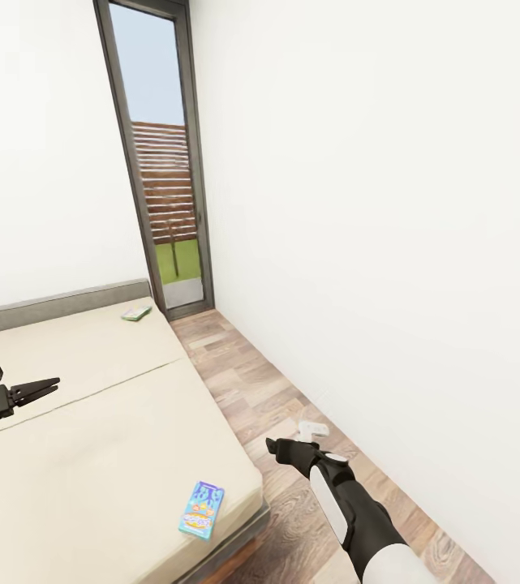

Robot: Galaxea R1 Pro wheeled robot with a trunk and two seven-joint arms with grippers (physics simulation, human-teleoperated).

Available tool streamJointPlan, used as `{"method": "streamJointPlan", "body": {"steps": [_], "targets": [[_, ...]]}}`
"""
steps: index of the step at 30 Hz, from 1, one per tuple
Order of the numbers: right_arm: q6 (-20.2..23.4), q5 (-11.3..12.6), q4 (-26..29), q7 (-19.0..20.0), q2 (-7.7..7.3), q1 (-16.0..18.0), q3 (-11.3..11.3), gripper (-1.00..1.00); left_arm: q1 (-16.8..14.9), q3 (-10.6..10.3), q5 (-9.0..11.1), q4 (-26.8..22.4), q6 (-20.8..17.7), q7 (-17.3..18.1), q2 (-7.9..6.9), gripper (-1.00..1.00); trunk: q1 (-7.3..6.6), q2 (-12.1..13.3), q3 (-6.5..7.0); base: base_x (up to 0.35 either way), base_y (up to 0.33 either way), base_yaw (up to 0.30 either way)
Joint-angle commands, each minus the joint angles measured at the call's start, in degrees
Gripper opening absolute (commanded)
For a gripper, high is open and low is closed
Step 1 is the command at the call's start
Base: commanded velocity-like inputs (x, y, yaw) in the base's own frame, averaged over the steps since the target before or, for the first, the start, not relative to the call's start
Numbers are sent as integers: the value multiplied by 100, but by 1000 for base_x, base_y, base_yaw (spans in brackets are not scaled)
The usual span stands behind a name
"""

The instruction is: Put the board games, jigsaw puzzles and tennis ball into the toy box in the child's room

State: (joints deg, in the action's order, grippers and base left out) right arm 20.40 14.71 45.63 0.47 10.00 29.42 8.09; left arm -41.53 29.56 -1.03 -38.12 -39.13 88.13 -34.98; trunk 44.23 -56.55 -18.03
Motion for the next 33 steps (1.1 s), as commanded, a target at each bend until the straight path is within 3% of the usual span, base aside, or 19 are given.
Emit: {"method": "streamJointPlan", "body": {"steps": [1,13,16,21,25,30,33], "targets": [[27,15,8,5,0,3,2,100,-5,6,-12,2,-60,26,0,100,1,-5,-7,0,27,0],[50,86,-10,82,0,9,-47,100,-4,-2,-7,0,-11,28,0,100,1,-5,-7,0,7,0],[61,263,-25,192,0,6,-152,100,-4,-3,-8,1,2,29,0,100,1,-5,-7,0,0,0],[82,796,-106,269,0,10,-386,100,-4,-7,1,2,14,35,5,100,1,-5,-7,0,0,0],[90,1112,-146,315,0,-18,-443,100,-4,-18,3,-1,18,37,93,100,1,-5,-7,0,0,0],[84,1238,-374,354,0,-35,-447,100,-5,-35,5,-4,13,51,205,100,1,-5,-7,0,0,0],[77,1270,-919,555,0,-39,-451,100,-4,-55,3,-24,9,151,437,100,1,-5,-7,0,0,0]]}}
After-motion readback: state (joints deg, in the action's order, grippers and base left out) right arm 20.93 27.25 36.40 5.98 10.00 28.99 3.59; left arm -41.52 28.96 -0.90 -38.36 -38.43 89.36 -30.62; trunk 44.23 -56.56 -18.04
